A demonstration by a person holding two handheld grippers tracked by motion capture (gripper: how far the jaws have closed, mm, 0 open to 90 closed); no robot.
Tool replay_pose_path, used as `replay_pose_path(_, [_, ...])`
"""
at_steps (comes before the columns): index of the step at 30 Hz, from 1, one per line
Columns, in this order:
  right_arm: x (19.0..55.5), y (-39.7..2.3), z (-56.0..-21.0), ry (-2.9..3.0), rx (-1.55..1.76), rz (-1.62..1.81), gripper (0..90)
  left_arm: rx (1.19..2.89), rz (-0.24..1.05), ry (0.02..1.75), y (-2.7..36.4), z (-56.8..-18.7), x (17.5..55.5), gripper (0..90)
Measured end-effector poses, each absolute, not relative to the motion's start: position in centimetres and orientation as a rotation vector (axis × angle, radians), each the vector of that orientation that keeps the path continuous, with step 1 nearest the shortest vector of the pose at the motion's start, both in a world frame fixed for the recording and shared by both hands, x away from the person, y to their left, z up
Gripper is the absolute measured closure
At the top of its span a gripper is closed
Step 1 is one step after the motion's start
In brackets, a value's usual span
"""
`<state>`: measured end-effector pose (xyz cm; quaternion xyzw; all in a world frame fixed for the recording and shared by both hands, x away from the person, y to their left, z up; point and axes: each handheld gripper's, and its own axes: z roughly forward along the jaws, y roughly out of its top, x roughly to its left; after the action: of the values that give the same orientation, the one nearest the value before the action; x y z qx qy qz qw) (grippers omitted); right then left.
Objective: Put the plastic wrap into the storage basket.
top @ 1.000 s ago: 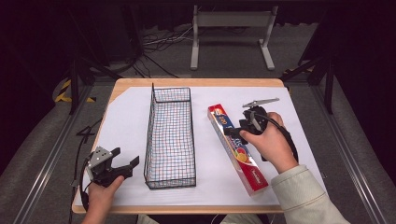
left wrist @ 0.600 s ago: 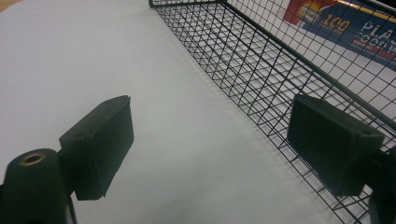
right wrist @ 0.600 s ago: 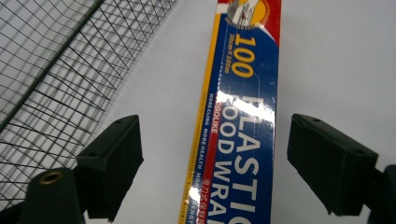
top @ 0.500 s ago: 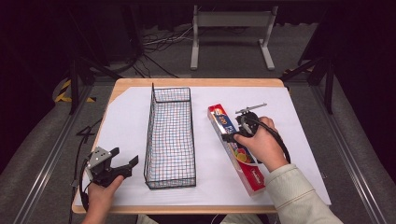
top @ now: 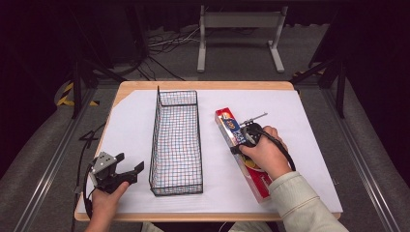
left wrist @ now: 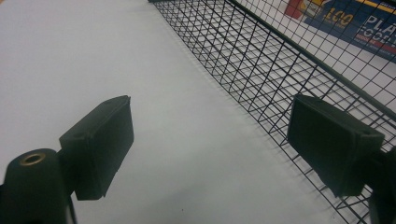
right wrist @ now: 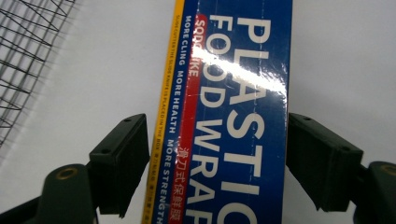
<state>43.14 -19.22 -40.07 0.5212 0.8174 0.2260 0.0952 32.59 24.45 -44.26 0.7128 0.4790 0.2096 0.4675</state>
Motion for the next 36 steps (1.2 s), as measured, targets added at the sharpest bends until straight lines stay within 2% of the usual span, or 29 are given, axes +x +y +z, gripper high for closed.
replay_pose_path(6, [43.4,-18.8,-40.7,2.425,1.553,0.605,23.7,1.758,0.514,1.173,24.4,-44.2,32.6,15.3])
replay_pose_path(18, [43.2,-17.9,-40.7,2.398,1.624,0.49,38.6,1.778,0.508,1.176,24.2,-44.4,32.7,15.2])
replay_pose_path(26, [43.2,-18.0,-40.4,2.369,1.673,0.489,40.8,1.774,0.511,1.179,24.3,-44.3,32.7,15.2])
replay_pose_path(36, [43.4,-18.2,-37.8,2.328,1.738,0.601,41.0,1.765,0.51,1.176,24.4,-44.2,32.6,14.9])
